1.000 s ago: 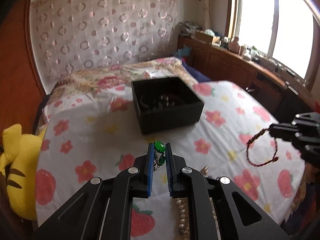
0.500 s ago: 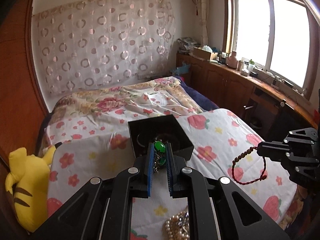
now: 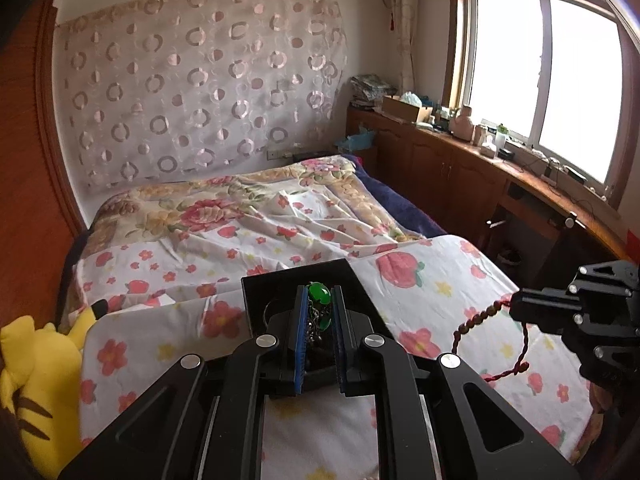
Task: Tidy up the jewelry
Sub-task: 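Lower the green pendant into the box with the left gripper while the right brings the red bracelet over it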
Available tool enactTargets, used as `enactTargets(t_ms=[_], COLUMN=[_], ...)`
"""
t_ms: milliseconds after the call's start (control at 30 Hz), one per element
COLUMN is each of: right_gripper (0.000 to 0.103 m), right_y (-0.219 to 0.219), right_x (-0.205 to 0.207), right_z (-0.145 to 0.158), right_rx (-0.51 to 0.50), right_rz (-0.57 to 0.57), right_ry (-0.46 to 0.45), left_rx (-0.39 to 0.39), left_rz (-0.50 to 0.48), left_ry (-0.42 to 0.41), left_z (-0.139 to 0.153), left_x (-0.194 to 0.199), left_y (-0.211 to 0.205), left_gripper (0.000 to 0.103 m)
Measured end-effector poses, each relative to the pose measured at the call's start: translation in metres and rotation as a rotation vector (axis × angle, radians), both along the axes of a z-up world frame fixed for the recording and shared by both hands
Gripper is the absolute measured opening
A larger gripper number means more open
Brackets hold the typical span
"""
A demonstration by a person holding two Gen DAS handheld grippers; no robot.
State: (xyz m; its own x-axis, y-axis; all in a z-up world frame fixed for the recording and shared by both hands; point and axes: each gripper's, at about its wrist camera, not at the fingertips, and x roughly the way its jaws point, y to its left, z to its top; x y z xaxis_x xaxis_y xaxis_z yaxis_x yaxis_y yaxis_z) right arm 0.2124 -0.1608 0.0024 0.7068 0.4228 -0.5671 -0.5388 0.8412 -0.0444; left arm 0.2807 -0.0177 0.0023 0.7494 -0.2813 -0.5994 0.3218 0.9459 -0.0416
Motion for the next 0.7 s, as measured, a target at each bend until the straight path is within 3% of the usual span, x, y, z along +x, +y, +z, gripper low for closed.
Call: enactTargets(t_ms=[367,700], right_gripper=[0.003,0.003], right_y=[0.019,0.043], right_x=[0.078,0.134], right_z=[-0.019,-0.044], right_rx=[0.034,0.043], right_rz=[0.016,0.030], right_ry=[0.064,0.136], left_rx=[0.000,-0.013], left_rz=[-0.002,0.012], left_ry=[0.099,0.116], left_z=[-0.052,-0.067], left_x=[0.044,0.056], left_y=[0.009,0.023], left_gripper=[0.010,0.011])
